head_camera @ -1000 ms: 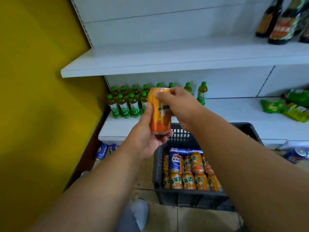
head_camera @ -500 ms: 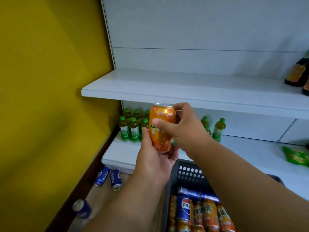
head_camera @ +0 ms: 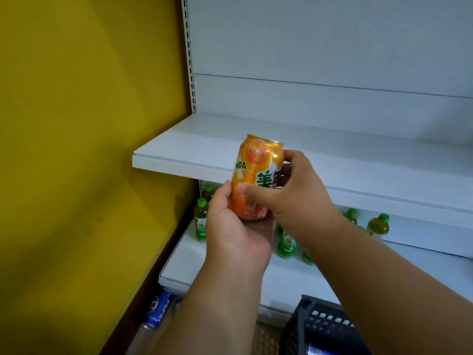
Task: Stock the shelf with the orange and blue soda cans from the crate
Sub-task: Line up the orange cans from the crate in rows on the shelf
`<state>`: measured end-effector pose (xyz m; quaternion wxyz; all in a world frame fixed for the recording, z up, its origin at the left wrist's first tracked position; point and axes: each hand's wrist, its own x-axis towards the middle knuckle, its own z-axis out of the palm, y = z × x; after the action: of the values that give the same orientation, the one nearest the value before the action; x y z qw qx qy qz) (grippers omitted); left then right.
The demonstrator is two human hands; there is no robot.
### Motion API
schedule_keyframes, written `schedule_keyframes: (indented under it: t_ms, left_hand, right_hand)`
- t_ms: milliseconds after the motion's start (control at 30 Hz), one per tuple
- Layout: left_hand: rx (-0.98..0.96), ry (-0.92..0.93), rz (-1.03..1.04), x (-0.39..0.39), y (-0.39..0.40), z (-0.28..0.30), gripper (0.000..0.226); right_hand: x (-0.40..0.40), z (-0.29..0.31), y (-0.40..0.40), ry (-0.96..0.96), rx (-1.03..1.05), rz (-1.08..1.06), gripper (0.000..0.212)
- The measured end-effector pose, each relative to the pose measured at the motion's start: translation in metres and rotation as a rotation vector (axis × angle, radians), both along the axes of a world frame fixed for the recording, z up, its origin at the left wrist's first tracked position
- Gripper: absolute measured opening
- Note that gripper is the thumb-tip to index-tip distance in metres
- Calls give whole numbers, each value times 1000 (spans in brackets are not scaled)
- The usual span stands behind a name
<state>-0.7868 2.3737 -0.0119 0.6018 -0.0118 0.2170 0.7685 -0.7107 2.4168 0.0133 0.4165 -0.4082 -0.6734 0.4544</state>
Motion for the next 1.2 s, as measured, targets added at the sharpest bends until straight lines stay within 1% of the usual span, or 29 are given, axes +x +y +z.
schedule_keyframes:
  t_ms: [100,233,333,467,533,633,667,700,733,800,833,867,967,1067,1133,1200]
  left_hand:
    - [8,-7,-18,-8,14,7,52]
    - [-1,18,-64,-21,38,16,53]
    - [-5,51,-81,-31,60,23,56]
    - [19,16,-123,-51,92,30,62]
    - [42,32,-91,-59,101,29,60]
    - [55,78,-22,-69,111,29,48]
    - [30,133,9,-74,116,30,41]
    - [-22,240,38,-78,120,30,35]
    - [-81,388,58,-85,124,30,29]
    - [-157,795,81,-106,139,33,23]
    - [-180,988,74,-116,147,34,24]
    - [-187,1135,41,-127,156,35,26]
    - [-187,1410,-107,-153,183,36,30]
    - [-185,1679,-204,-172,210,31,23]
    - [-204,1855,-217,-180,228,29,17]
    - [-255,1956,-189,-185,246,29,31]
  right_hand:
    - [-9,3,2,-1,35,-27,77]
    - [-15,12,22,-33,36,-10,69]
    - [-24,18,42,-67,70,-48,63]
    - [-40,25,72,-49,94,-143,62]
    - [-51,31,83,-39,94,-157,58]
    - [-67,34,104,-64,95,-142,58]
    - [-74,33,111,-76,92,-148,59]
    - [-78,32,116,-87,97,-158,60]
    - [-82,32,121,-99,108,-170,61]
    - [-92,33,136,-116,132,-195,64]
    - [-96,33,144,-127,139,-202,65]
    - [-101,32,152,-142,143,-208,67]
    - [-115,24,180,-185,156,-236,72]
    - [-131,7,208,-203,163,-259,62]
    - [-142,0,226,-209,158,-271,60]
    - [-152,-2,242,-218,152,-283,60]
